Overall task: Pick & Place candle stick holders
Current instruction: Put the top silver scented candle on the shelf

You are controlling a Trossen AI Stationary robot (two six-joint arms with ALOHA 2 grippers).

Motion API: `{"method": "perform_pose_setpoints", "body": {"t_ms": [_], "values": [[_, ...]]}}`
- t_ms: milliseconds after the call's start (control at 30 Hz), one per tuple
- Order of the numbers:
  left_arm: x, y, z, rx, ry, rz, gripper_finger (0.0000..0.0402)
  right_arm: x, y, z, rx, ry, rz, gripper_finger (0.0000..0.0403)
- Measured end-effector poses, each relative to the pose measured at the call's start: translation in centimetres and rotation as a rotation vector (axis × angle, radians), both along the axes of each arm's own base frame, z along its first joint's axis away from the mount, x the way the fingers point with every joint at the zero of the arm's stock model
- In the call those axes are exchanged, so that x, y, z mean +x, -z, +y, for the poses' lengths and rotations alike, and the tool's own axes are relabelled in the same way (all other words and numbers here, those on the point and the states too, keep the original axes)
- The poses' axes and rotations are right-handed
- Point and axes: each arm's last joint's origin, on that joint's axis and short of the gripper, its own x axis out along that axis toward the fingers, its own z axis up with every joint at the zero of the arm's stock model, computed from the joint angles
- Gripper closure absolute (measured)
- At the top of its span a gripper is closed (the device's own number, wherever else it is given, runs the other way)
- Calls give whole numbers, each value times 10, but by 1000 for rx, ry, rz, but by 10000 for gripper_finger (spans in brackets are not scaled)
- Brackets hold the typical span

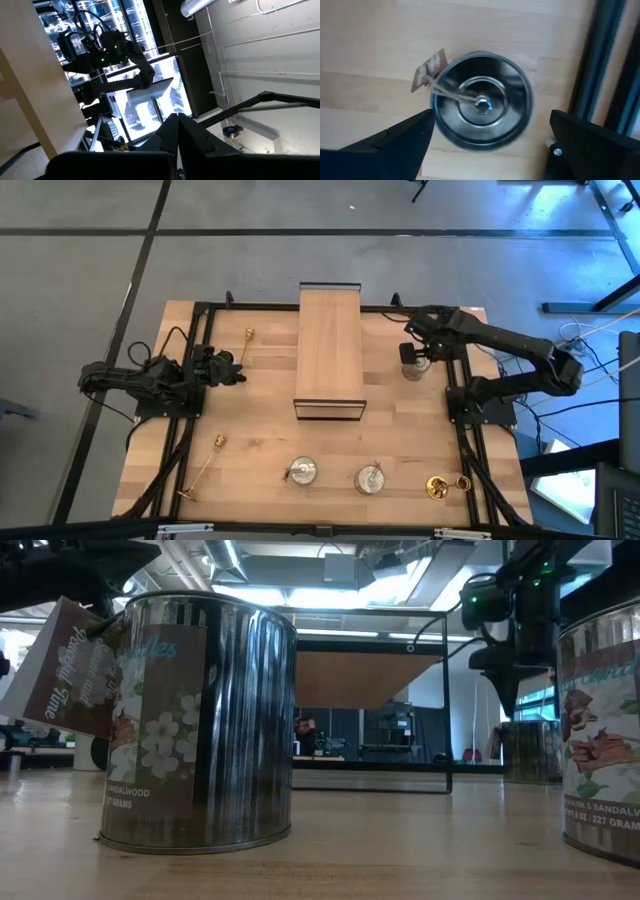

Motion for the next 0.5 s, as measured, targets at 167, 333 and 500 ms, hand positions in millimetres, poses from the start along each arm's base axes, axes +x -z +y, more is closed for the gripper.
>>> {"method": "perform_pose_setpoints", "body": {"t_ms": [167,333,500], "values": [[0,0,0,-1,4,-1,400,3,5,-5,37,-39,-16,3],[0,0,0,-1,4,-1,400,7,13,-8,68,-58,28,3],[0,0,0,-1,4,0,400,11,20,-11,95,-76,58,3]]}}
